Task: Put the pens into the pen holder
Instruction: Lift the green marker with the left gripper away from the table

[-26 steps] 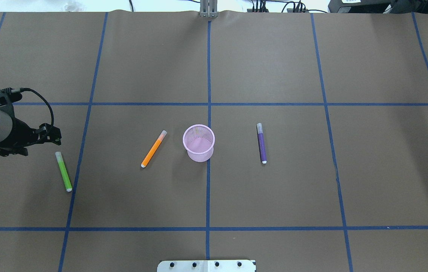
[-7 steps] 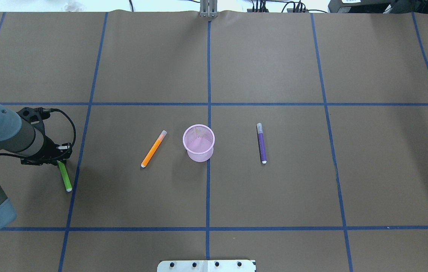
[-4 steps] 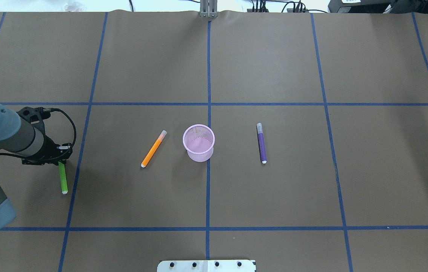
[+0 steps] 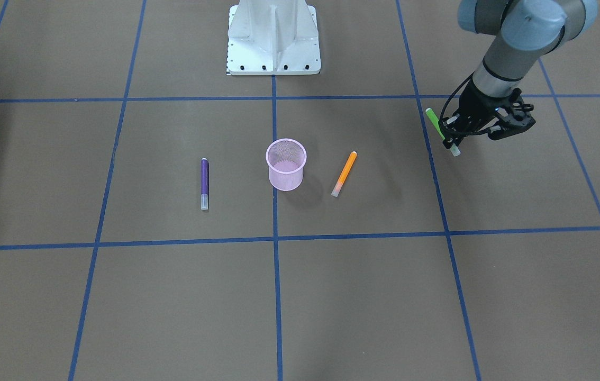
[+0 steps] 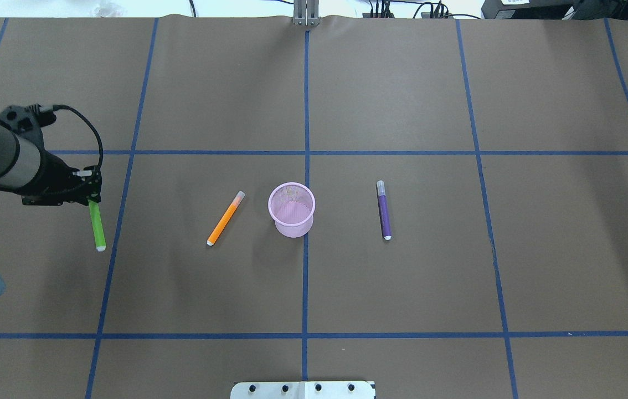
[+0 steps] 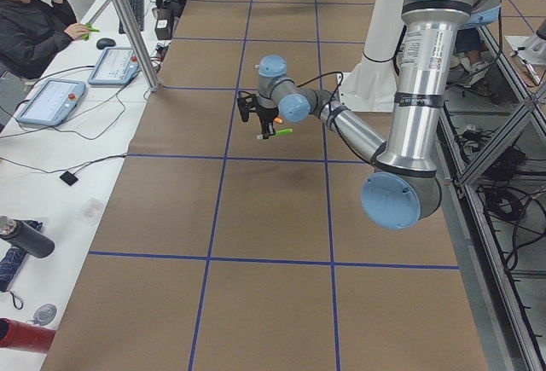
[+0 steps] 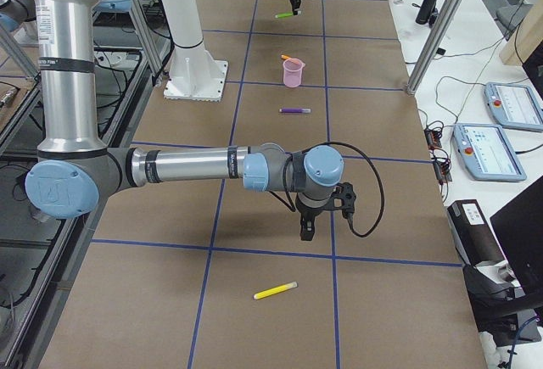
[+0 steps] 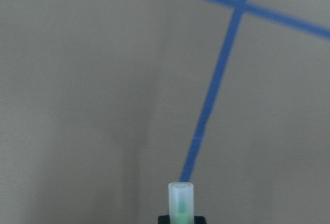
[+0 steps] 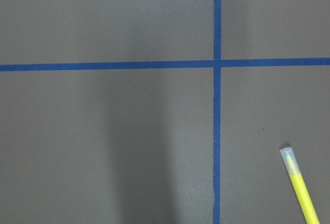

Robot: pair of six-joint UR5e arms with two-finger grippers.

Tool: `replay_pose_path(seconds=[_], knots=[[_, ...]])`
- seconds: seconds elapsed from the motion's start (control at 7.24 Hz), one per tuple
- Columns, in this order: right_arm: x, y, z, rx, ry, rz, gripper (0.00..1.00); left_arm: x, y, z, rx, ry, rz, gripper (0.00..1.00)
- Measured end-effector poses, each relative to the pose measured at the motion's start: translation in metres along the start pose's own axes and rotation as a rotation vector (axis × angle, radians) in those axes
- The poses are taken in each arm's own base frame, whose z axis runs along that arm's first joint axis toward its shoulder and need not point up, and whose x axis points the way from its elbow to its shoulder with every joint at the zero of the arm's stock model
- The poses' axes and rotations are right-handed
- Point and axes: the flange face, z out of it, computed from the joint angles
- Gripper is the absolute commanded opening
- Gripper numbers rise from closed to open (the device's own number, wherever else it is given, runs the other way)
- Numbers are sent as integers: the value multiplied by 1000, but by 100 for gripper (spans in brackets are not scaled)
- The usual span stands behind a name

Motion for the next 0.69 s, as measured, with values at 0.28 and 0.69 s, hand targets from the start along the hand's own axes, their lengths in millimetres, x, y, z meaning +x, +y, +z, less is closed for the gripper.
replay_pose_path(seconds=[0.28,0.69], knots=[[42,-3,42,49,46,-71,100,56,-24,-63,77,73,-16,0],[59,-2,85,14,114,-108,100,141,-32,-136,278,198,42,0]])
